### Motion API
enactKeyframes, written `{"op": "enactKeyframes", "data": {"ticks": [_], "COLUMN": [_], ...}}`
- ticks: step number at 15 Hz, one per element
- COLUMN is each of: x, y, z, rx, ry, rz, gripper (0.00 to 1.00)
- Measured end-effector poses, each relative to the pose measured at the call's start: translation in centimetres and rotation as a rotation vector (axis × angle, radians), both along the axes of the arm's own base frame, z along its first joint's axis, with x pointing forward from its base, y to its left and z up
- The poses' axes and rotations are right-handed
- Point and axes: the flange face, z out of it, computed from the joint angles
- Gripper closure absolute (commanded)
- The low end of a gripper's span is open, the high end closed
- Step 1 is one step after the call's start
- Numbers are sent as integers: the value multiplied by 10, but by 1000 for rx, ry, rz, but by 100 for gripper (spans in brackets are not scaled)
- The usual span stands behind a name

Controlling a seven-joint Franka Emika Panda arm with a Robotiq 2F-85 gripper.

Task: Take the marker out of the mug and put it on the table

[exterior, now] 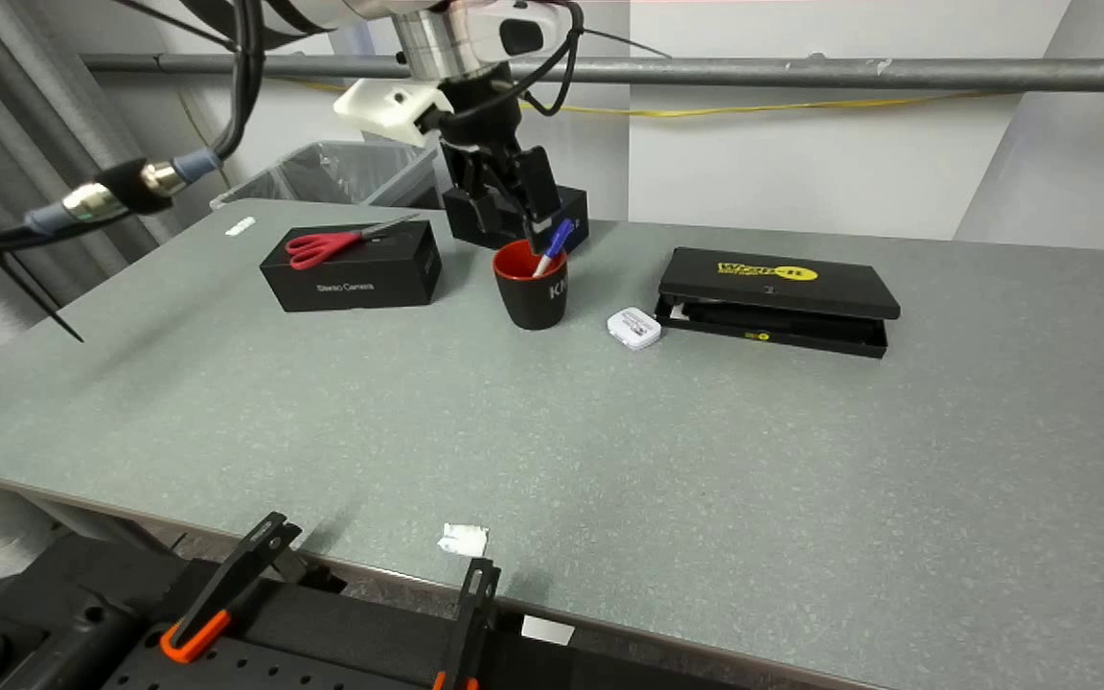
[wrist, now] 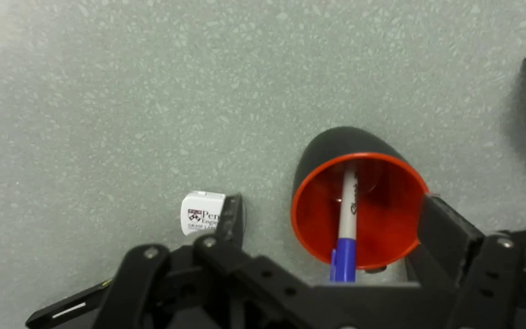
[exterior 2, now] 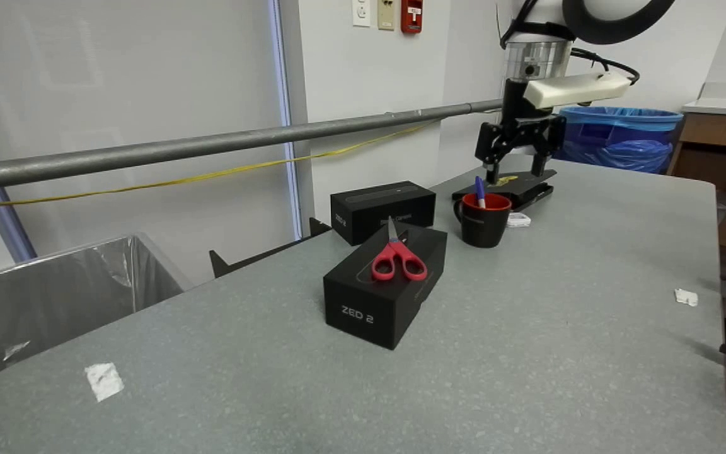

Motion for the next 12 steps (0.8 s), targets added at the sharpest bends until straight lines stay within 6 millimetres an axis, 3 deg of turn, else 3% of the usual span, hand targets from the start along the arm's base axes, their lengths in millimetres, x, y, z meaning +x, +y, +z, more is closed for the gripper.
{"op": "enactKeyframes", "data": {"ticks": [4,7,8,12], "x": [25,44,49,62], "y": [-16,-11,-8,2], "z": [-17,-32,-35,-45], "rx": [-56,-81,-90,-132], "ry": [-74,-119,-132,-165], "rz": [-94,-140,-151,-178], "gripper": [0,0,18,51]}}
